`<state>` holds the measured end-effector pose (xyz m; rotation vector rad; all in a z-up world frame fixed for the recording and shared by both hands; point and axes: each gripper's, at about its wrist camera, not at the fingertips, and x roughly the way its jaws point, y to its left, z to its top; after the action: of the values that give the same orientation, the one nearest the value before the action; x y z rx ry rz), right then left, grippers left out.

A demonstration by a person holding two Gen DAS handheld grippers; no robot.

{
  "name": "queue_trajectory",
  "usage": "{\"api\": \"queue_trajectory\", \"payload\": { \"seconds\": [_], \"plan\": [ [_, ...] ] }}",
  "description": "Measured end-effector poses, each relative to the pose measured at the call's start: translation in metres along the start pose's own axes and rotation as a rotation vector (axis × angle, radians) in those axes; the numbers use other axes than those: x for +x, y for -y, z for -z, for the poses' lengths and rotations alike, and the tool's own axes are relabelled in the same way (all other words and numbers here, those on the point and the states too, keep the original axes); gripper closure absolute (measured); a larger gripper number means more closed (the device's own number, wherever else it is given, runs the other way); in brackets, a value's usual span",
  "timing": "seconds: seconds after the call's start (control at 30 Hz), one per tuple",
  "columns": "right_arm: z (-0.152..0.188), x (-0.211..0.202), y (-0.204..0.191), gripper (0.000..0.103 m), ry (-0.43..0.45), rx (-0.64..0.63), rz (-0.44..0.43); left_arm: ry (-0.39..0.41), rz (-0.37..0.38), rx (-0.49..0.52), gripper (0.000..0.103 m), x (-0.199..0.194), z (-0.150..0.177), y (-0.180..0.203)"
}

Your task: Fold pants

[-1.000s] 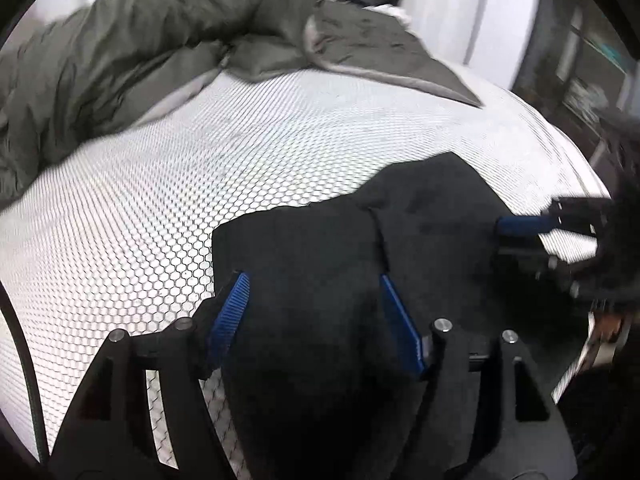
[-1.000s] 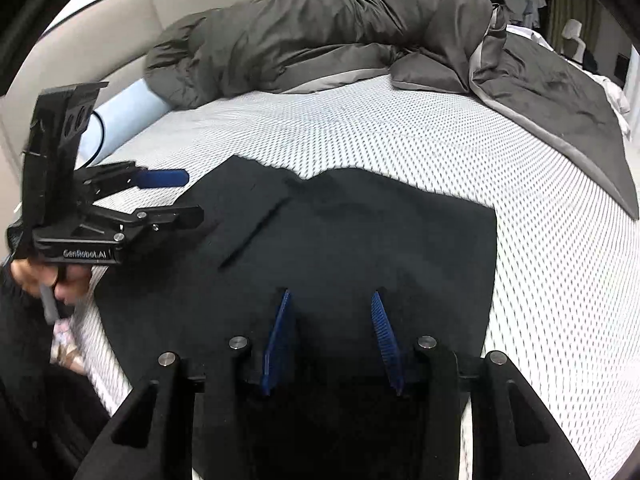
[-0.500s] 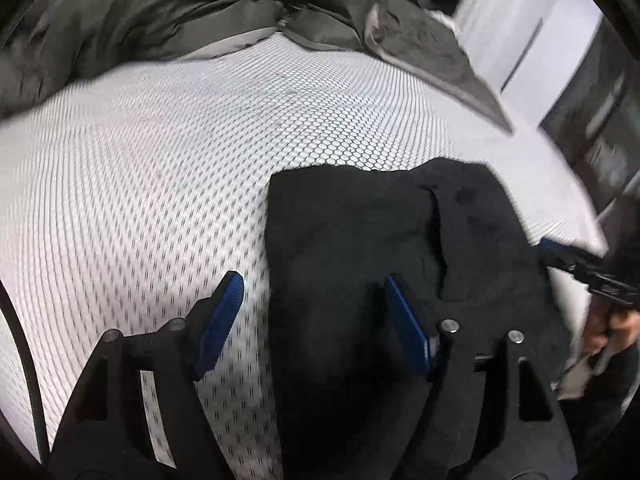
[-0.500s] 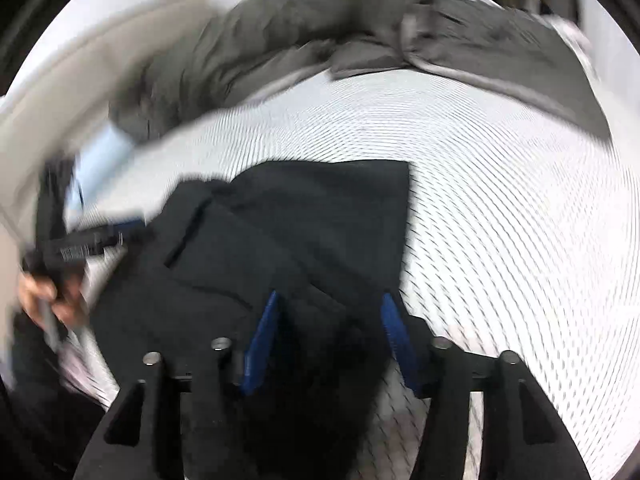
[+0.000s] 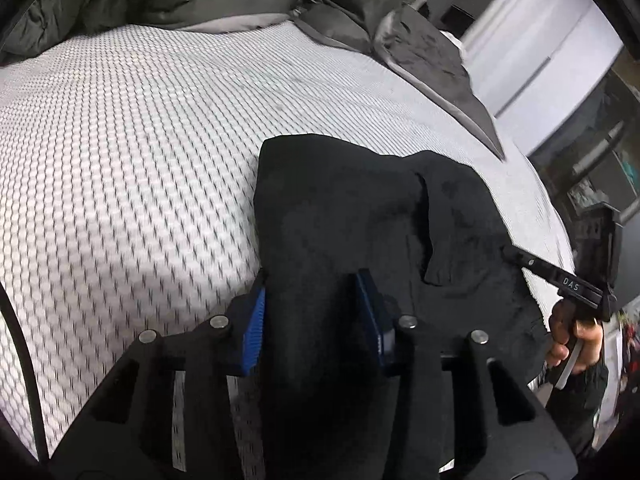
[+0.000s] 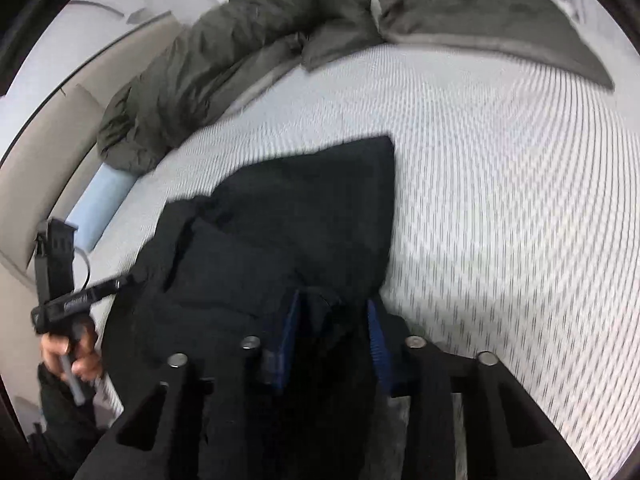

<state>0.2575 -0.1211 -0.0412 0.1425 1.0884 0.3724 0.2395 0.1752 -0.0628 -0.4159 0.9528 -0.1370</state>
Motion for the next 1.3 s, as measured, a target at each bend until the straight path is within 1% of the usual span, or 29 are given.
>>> {"api": "queue_trajectory", "payload": {
  "seconds": [0.03, 0.07, 0.1, 0.17, 0.2, 0.27, 0.33, 0.37, 0.4, 0.43, 0.5, 0.53, 0.57, 0.63, 0.67, 0.73, 0.8, 0.87, 0.9, 0.93, 0.97, 1.0, 1.03, 1.1, 1.17, 1.2, 1.23, 1.27, 1.3],
  "plan": [
    [-0.004, 0.005, 0.0, 0.074, 0.01, -0.001, 0.016, -0.003, -0.011, 0.002, 0.064, 0.004, -0.004, 0.001],
    [-0.004, 0.009, 0.002, 0.073, -0.001, 0.009, 0.031, -0.002, -0.014, 0.002, 0.063, 0.005, -0.004, 0.0],
    [-0.004, 0.013, 0.006, 0.071, -0.014, 0.035, 0.036, 0.005, -0.019, 0.004, 0.062, 0.003, -0.004, 0.0],
    [-0.004, 0.006, 0.013, 0.063, -0.016, 0.069, 0.024, 0.022, -0.047, 0.007, 0.06, 0.003, -0.008, 0.001],
    [-0.003, -0.004, 0.014, 0.058, -0.011, 0.076, 0.032, 0.029, -0.076, 0.015, 0.058, -0.003, -0.004, 0.001],
    [0.005, -0.024, 0.013, 0.057, 0.012, 0.062, 0.035, 0.043, -0.096, 0.019, 0.047, -0.014, 0.005, 0.0],
    [0.019, -0.043, 0.011, 0.057, 0.04, 0.054, 0.012, 0.058, -0.093, 0.028, 0.044, -0.031, 0.022, 0.001],
    [0.028, -0.051, 0.009, 0.057, 0.052, 0.05, -0.008, 0.057, -0.085, 0.043, 0.041, -0.039, 0.031, 0.003],
    [0.038, -0.055, 0.004, 0.057, 0.044, 0.036, -0.028, 0.055, -0.078, 0.069, 0.039, -0.041, 0.034, 0.008],
    [0.041, -0.053, -0.003, 0.057, 0.027, 0.017, -0.042, 0.048, -0.074, 0.113, 0.033, -0.04, 0.039, 0.016],
    [0.048, -0.044, -0.016, 0.057, -0.007, -0.036, -0.068, 0.032, -0.105, 0.176, 0.032, -0.035, 0.048, 0.027],
    [0.05, -0.037, -0.019, 0.057, -0.029, -0.055, -0.054, 0.025, -0.127, 0.205, 0.032, -0.03, 0.052, 0.032],
    [0.054, -0.029, -0.023, 0.059, -0.049, -0.077, -0.009, 0.024, -0.135, 0.214, 0.032, -0.029, 0.053, 0.034],
    [0.058, -0.028, -0.027, 0.072, -0.056, -0.116, 0.018, 0.023, -0.148, 0.23, 0.028, -0.029, 0.055, 0.036],
    [0.058, -0.033, -0.027, 0.075, -0.05, -0.121, 0.024, 0.024, -0.153, 0.234, 0.027, -0.03, 0.055, 0.036],
    [0.061, -0.043, -0.023, 0.075, -0.038, -0.14, 0.062, 0.032, -0.176, 0.24, 0.025, -0.037, 0.063, 0.036],
    [0.067, -0.049, -0.006, 0.075, -0.055, -0.107, 0.088, 0.055, -0.202, 0.25, 0.026, -0.043, 0.068, 0.041],
    [0.064, -0.052, 0.0, 0.075, -0.043, -0.067, 0.086, 0.101, -0.228, 0.265, 0.03, -0.054, 0.07, 0.053],
    [0.064, -0.06, -0.003, 0.075, -0.019, -0.066, 0.075, 0.142, -0.211, 0.277, 0.03, -0.06, 0.068, 0.064],
    [0.063, -0.068, -0.009, 0.073, 0.008, -0.085, 0.059, 0.188, -0.167, 0.293, 0.03, -0.069, 0.07, 0.075],
    [0.064, -0.076, -0.016, 0.072, 0.041, -0.107, 0.047, 0.207, -0.137, 0.313, 0.03, -0.072, 0.072, 0.084],
    [0.06, -0.081, -0.03, 0.067, 0.08, -0.123, 0.023, 0.208, -0.108, 0.347, 0.03, -0.069, 0.076, 0.099],
    [0.059, -0.08, -0.039, 0.059, 0.086, -0.135, -0.001, 0.193, -0.094, 0.38, 0.03, -0.063, 0.08, 0.11],
    [0.06, -0.064, -0.059, 0.056, 0.054, -0.191, -0.01, 0.152, -0.088, 0.443, 0.03, -0.046, 0.086, 0.129],
    [0.066, -0.044, -0.073, 0.056, -0.001, -0.259, 0.032, 0.107, -0.1, 0.507, 0.03, -0.029, 0.096, 0.142],
    [0.072, -0.035, -0.078, 0.056, -0.032, -0.318, 0.082, 0.082, -0.105, 0.528, 0.03, -0.021, 0.102, 0.146],
    [0.076, -0.032, -0.08, 0.056, -0.044, -0.347, 0.114, 0.048, -0.121, 0.555, 0.03, -0.011, 0.109, 0.147],
    [0.078, -0.032, -0.08, 0.055, -0.054, -0.36, 0.133, 0.047, -0.138, 0.58, 0.029, -0.008, 0.115, 0.149],
    [0.078, -0.035, -0.076, 0.051, -0.066, -0.352, 0.151, 0.06, -0.148, 0.608, 0.029, -0.008, 0.12, 0.15]
  ]
}}
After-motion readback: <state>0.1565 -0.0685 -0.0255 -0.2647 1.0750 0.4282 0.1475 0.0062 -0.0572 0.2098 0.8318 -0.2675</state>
